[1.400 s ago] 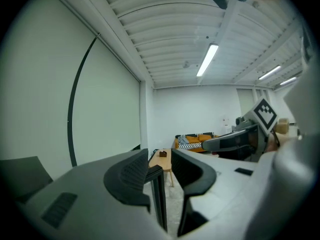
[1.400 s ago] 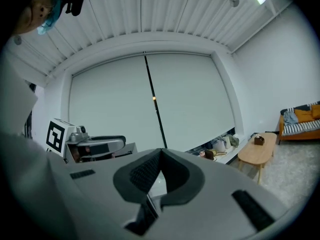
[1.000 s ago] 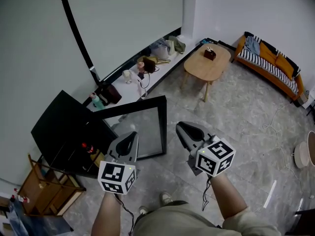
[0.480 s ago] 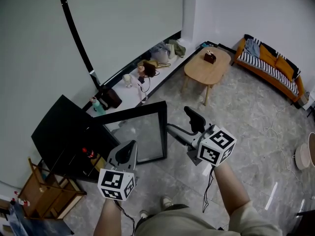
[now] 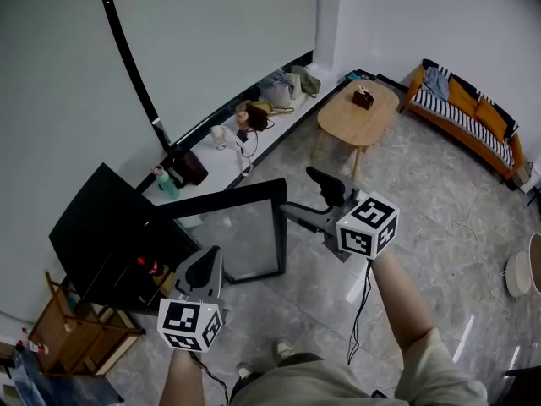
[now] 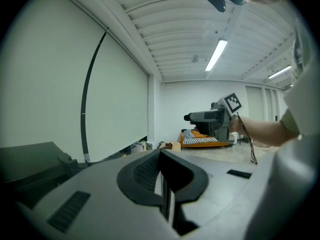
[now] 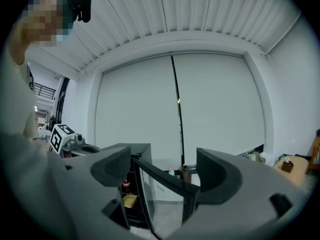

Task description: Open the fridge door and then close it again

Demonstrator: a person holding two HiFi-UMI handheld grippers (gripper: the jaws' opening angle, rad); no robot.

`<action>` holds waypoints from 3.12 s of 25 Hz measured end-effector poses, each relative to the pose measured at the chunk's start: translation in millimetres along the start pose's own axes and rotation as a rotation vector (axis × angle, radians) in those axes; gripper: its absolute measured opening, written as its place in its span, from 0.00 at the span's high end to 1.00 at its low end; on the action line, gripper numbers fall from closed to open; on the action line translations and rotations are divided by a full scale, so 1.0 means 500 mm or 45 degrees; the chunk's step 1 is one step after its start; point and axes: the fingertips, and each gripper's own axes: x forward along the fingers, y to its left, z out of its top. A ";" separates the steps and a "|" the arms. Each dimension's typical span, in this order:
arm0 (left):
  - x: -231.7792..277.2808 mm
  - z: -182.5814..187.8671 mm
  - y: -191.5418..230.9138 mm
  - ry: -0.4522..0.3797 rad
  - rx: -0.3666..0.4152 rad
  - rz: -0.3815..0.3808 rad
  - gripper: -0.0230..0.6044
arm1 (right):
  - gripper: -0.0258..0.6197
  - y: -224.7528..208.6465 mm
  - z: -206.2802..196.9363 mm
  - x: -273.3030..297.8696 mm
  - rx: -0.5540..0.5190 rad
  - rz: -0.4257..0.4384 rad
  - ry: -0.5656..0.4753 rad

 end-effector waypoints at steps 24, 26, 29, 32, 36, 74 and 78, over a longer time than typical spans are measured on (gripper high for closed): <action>0.019 -0.041 0.093 0.049 -0.089 0.140 0.95 | 0.42 -0.153 -0.209 0.180 0.119 0.190 0.299; 0.017 -0.043 0.103 0.051 -0.087 0.157 0.95 | 0.42 -0.153 -0.231 0.190 0.109 0.221 0.332; 0.012 -0.044 0.114 0.053 -0.095 0.176 0.95 | 0.42 -0.150 -0.258 0.202 0.106 0.261 0.372; 0.010 -0.052 0.122 0.060 -0.107 0.182 0.95 | 0.42 -0.155 -0.278 0.211 0.104 0.265 0.395; 0.011 -0.067 0.132 0.079 -0.129 0.179 0.95 | 0.42 -0.160 -0.294 0.216 0.078 0.271 0.425; -0.117 -0.113 0.064 0.084 -0.150 0.128 0.95 | 0.61 0.066 -0.320 0.063 0.029 0.188 0.470; -0.155 -0.122 0.057 0.092 -0.135 0.139 0.95 | 0.62 0.106 -0.321 0.048 0.021 0.157 0.470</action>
